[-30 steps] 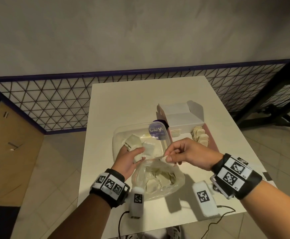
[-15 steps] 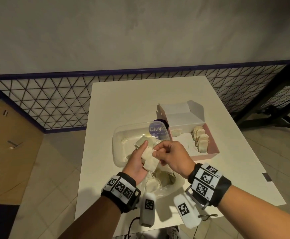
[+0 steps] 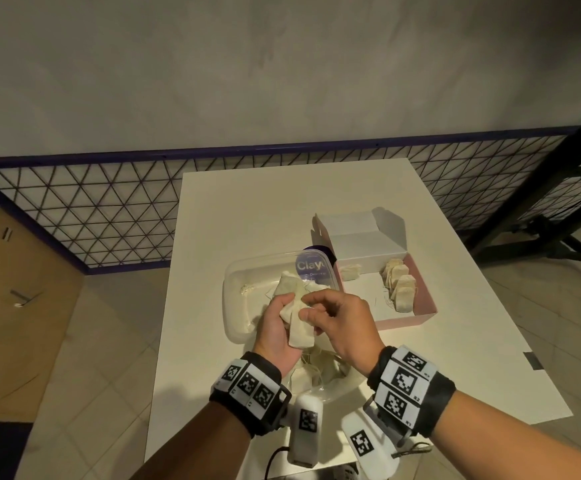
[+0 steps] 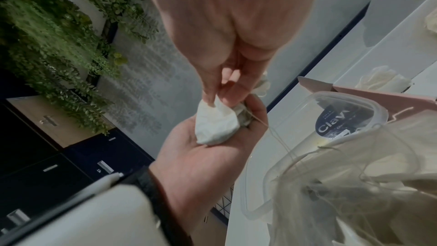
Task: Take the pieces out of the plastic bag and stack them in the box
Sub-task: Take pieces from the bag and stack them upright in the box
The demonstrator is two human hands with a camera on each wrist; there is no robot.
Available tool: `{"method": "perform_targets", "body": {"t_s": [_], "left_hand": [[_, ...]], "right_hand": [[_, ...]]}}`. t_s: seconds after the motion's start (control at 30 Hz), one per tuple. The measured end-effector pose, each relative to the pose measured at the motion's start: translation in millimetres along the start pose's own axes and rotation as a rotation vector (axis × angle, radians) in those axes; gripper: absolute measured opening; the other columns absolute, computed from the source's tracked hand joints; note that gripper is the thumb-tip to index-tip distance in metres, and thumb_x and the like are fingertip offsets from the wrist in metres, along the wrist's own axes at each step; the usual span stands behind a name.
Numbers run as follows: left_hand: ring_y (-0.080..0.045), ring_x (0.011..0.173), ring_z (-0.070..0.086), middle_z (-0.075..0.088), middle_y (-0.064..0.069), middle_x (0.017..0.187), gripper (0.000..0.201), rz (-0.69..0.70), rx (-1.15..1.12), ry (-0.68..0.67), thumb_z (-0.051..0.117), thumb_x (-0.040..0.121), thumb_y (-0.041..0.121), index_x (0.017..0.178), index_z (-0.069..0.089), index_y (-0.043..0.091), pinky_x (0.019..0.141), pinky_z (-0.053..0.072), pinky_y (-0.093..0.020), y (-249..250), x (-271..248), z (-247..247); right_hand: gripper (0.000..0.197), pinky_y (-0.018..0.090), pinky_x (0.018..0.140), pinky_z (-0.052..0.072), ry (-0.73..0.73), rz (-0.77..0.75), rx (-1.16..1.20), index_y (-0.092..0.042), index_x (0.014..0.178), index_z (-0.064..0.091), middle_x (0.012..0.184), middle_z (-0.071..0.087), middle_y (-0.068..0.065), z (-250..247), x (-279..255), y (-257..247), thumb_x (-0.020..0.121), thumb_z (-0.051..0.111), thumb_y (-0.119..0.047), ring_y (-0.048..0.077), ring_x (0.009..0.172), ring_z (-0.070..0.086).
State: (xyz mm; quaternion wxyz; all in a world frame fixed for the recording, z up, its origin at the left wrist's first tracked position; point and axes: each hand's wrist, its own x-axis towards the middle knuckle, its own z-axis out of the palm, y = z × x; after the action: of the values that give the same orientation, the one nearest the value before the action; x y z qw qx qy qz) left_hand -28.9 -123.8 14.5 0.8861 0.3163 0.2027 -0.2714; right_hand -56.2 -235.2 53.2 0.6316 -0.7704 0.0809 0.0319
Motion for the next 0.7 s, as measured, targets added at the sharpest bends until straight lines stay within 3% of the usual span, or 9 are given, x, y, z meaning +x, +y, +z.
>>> {"method": "perform_targets", "body": {"t_s": [0.17,0.37,0.43,0.5,0.6,0.67,0.7], "left_hand": [[-0.025,0.080,0.061,0.059,-0.016,0.087,0.030,-0.009,0.022,0.018,0.056,0.080,0.023,0.101,0.057,0.001,0.072,0.047,-0.034,-4.1,-2.0,-1.1],[-0.028,0.091,0.064,0.066,-0.020,0.097,0.053,-0.081,-0.014,0.008,0.060,0.077,0.024,0.121,0.055,-0.006,0.087,0.048,-0.037,4.5,-8.1,1.6],[-0.032,0.093,0.064,0.063,-0.024,0.103,0.065,-0.094,0.008,0.010,0.063,0.075,0.024,0.129,0.048,-0.009,0.081,0.052,-0.040,7.5,-10.6,0.4],[-0.037,0.095,0.065,0.062,-0.028,0.109,0.061,-0.093,0.007,0.002,0.062,0.077,0.021,0.128,0.049,-0.008,0.080,0.055,-0.042,11.4,-11.2,-3.4],[-0.044,0.112,0.058,0.056,-0.031,0.126,0.054,-0.048,0.000,0.005,0.058,0.081,0.019,0.128,0.052,-0.006,0.099,0.045,-0.052,18.4,-8.5,-10.4],[-0.039,0.116,0.056,0.059,-0.025,0.125,0.048,0.013,-0.025,0.017,0.059,0.078,0.014,0.124,0.056,-0.001,0.103,0.042,-0.049,22.6,-6.1,-15.0],[-0.037,0.114,0.058,0.063,-0.021,0.120,0.044,0.041,-0.038,0.032,0.059,0.077,0.012,0.119,0.058,0.003,0.099,0.045,-0.045,25.4,-4.1,-17.6]], "right_hand": [[0.013,0.024,0.062,0.055,0.007,0.017,-0.052,-0.016,0.089,0.067,0.067,0.059,-0.001,2.0,0.2,0.6,0.079,0.073,-0.009,0.009,0.057,0.057],[0.012,0.030,0.055,0.051,-0.043,0.018,-0.039,-0.012,0.077,0.063,0.062,0.054,-0.003,-1.9,-1.6,-0.2,0.077,0.075,-0.010,0.009,0.051,0.050],[0.013,0.027,0.054,0.050,-0.119,0.023,-0.013,-0.013,0.075,0.062,0.062,0.055,-0.004,-6.6,-3.4,-1.7,0.077,0.074,-0.008,0.009,0.051,0.050],[0.014,0.021,0.054,0.047,-0.199,0.004,-0.026,-0.013,0.075,0.062,0.061,0.054,-0.007,-12.5,-7.1,-3.2,0.078,0.074,-0.008,0.007,0.053,0.049],[0.013,0.013,0.062,0.041,-0.253,-0.052,-0.124,-0.016,0.075,0.062,0.066,0.054,-0.008,-30.6,-12.0,-7.1,0.078,0.075,-0.012,0.003,0.061,0.046],[0.013,0.013,0.063,0.040,-0.263,-0.071,-0.146,-0.017,0.074,0.062,0.069,0.052,-0.007,-47.6,-13.9,-9.2,0.078,0.074,-0.014,0.003,0.064,0.045],[0.013,0.014,0.063,0.041,-0.250,-0.076,-0.147,-0.017,0.074,0.062,0.070,0.053,-0.007,-56.5,-14.1,-10.4,0.078,0.074,-0.014,0.005,0.065,0.047]]}}
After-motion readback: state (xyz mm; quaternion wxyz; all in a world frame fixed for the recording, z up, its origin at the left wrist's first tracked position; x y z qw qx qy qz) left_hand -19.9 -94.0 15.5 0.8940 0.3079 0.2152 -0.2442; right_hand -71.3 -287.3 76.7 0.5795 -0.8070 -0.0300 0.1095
